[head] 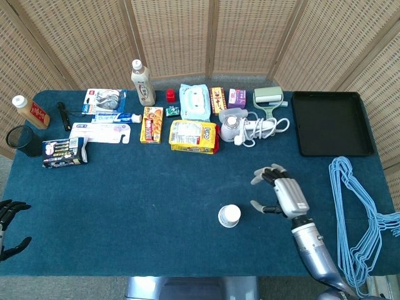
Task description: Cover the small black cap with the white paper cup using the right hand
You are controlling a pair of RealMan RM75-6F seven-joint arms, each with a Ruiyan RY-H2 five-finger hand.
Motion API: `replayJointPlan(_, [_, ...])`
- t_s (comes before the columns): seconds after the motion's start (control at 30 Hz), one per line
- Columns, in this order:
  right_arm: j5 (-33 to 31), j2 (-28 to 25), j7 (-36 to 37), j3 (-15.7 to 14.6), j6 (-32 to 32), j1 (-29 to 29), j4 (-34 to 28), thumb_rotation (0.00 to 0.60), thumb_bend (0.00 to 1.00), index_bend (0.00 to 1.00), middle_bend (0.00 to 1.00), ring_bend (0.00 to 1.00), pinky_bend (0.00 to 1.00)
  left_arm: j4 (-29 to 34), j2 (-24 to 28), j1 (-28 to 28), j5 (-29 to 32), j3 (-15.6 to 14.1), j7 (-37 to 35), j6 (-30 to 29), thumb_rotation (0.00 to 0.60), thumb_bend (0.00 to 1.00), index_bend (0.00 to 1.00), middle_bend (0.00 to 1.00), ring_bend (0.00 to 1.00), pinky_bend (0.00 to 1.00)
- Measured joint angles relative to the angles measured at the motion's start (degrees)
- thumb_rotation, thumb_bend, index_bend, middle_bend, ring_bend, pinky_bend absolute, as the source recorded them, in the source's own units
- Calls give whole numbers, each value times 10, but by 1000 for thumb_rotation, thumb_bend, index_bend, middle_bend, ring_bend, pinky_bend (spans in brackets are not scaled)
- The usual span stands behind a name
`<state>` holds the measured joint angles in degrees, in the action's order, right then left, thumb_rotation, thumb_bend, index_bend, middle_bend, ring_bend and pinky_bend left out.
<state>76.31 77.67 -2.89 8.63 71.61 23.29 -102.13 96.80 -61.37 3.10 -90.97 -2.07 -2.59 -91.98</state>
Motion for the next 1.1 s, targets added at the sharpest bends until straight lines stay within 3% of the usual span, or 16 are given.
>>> replayJointPlan(0.17, [35, -14, -70, -29, 52, -33, 20, 556, 283, 446, 330, 257, 160, -14, -10, 4, 4, 1, -10, -3, 600, 179, 282, 280, 174, 182])
replayJointPlan(0.5, [55, -62, -92, -69, 118, -104, 4, 556, 282, 459, 330, 257, 145, -41, -24, 20, 9, 0, -35, -21, 600, 180, 281, 280, 175, 183])
replayJointPlan(1.1, [69, -89, -82, -82, 168, -168, 2, 557, 283, 462, 330, 247, 124, -46, -30, 33, 0, -1, -41, -38, 600, 178, 281, 280, 174, 182])
